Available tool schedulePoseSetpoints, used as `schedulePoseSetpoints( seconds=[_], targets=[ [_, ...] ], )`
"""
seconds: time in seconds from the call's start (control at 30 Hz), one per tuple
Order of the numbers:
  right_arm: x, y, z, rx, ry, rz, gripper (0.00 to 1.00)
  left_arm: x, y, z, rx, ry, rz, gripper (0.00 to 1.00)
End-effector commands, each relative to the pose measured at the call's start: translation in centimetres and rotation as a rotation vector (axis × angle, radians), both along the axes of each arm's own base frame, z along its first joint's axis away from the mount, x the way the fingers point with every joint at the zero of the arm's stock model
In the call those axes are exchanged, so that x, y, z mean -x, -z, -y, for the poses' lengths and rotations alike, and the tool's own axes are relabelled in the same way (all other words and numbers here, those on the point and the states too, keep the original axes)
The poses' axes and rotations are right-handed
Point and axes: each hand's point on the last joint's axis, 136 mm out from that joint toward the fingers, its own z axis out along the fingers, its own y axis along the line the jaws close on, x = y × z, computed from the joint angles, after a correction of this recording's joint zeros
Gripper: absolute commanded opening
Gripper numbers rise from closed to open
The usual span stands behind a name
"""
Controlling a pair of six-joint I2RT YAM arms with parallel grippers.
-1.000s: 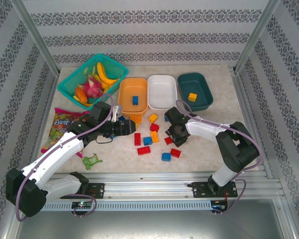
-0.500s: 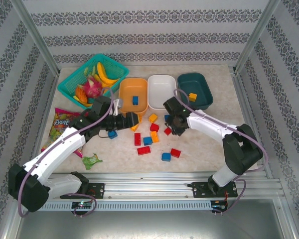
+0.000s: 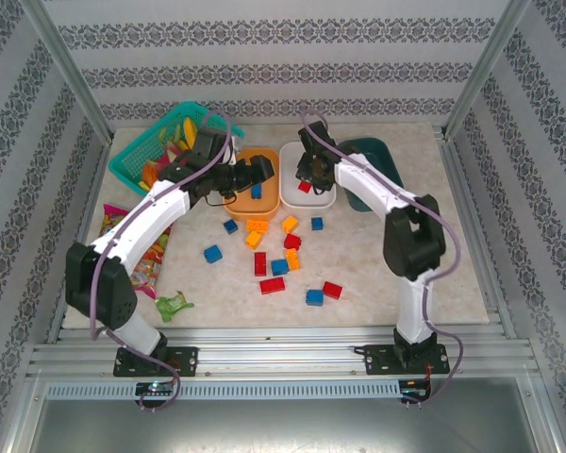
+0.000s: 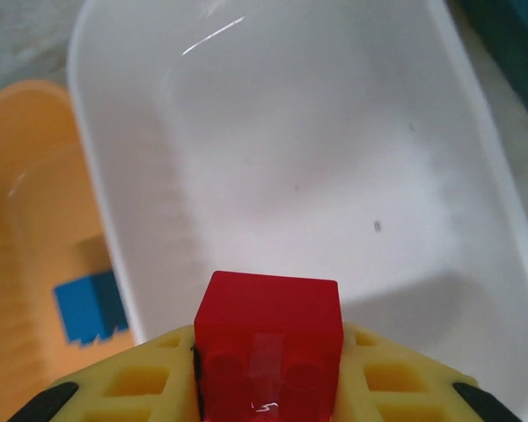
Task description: Sort the legos into containers by color
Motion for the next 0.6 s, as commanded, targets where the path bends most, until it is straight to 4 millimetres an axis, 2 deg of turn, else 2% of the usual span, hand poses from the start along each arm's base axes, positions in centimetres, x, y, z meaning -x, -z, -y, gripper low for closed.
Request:
schedulePoseSetpoints(
  seconds=[0.0,0.13,0.3,0.4,0.47,0.57],
  targets=[
    [-1.0,2.4,0.0,0.03,-0.076,-0.089,0.25,-1.5,-0.2,-0.2,0.002,-0.004,-0.002,0.87],
    [-2.9,4.7,0.6,0.023,-0.048,-0.143,0.28,-2.4,0.8,-0.5,-0.017,-0.011,-0.022,0.86],
    [-3.7,6.8,0.6,-0.013,-0.038,-0.217,0.32,-2.0,1.4,-1.3,-0.051,-0.029,-0.045,0.86],
    [-4.0,5.8,0.0,-0.034,-0.061,-0.203,0.39,-1.2,1.5,-2.0,-0.079,-0.042,-0.059,0.86],
    [-4.2,4.2,-0.1,-0.045,-0.069,-0.18,0.52,-0.5,1.6,-2.7,-0.1,-0.057,-0.07,0.86],
    [-3.9,0.6,-0.6,-0.072,-0.087,-0.123,0.62,1.3,2.1,-4.1,-0.147,-0.086,-0.107,0.85]
  ],
)
